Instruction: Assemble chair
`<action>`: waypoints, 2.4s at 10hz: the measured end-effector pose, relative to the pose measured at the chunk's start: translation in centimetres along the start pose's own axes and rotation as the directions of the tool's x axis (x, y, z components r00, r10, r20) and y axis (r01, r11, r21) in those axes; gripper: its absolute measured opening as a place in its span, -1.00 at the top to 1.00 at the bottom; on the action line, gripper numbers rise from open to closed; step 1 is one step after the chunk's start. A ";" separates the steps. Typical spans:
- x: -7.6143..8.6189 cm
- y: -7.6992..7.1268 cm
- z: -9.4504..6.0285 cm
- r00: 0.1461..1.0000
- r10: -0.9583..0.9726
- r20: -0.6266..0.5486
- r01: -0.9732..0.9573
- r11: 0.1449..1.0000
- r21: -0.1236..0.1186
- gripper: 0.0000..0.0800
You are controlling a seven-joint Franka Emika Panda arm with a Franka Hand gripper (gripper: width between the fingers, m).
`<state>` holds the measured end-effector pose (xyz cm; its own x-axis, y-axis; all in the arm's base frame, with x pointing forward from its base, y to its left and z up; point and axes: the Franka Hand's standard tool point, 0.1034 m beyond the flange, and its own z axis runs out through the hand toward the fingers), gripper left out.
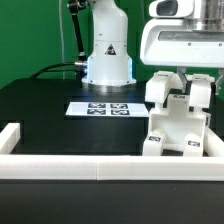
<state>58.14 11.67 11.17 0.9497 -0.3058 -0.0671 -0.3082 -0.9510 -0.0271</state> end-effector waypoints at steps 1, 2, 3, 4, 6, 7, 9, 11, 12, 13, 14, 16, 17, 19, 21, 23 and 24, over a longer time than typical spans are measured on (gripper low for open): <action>0.1 0.1 0.4 1.000 -0.001 -0.002 0.001 1.000 -0.002 0.27; 0.2 0.2 0.8 1.000 0.001 -0.005 -0.001 1.000 -0.004 0.27; 0.2 0.2 0.8 1.000 0.001 -0.004 -0.001 1.000 -0.004 0.27; 0.2 0.2 0.9 1.000 0.001 -0.004 -0.001 1.000 -0.005 0.27; 0.2 0.3 0.9 1.000 0.002 -0.003 -0.002 1.000 -0.005 -0.01; 0.2 0.3 0.9 1.000 0.002 -0.003 -0.002 1.000 -0.005 -0.36; 0.2 0.3 0.9 1.000 0.002 -0.003 -0.002 1.000 -0.005 -0.61; 0.2 0.3 0.9 1.000 0.002 -0.003 -0.002 1.000 -0.005 -0.62; 0.1 0.3 0.7 1.000 0.002 -0.001 -0.002 1.000 -0.005 -0.62; -0.3 0.3 -0.3 1.000 0.003 -0.002 -0.003 1.000 0.003 -0.62; -1.2 0.7 -1.5 1.000 0.005 -0.004 -0.005 1.000 0.014 -0.62; -2.5 1.9 -2.8 1.000 0.007 -0.005 -0.007 1.000 0.025 -0.62; -2.9 2.8 -2.4 1.000 0.012 -0.018 -0.011 1.000 0.026 -0.62; -2.9 3.4 -1.8 1.000 0.004 -0.017 -0.003 1.000 0.022 -0.62; -2.8 3.5 -1.6 1.000 -0.001 -0.017 0.002 1.000 0.021 -0.62; -2.2 4.5 -0.2 0.999 -0.022 -0.027 0.022 1.000 0.011 -0.62; -2.1 4.6 0.1 0.999 -0.022 -0.028 0.023 1.000 0.008 -0.62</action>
Offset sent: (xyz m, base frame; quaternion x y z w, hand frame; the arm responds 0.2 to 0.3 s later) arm 0.0000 0.0000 0.0000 0.0000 0.0000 0.0000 1.0000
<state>54.71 7.97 11.11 0.9576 -0.2857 -0.0383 -0.2871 -0.9572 -0.0365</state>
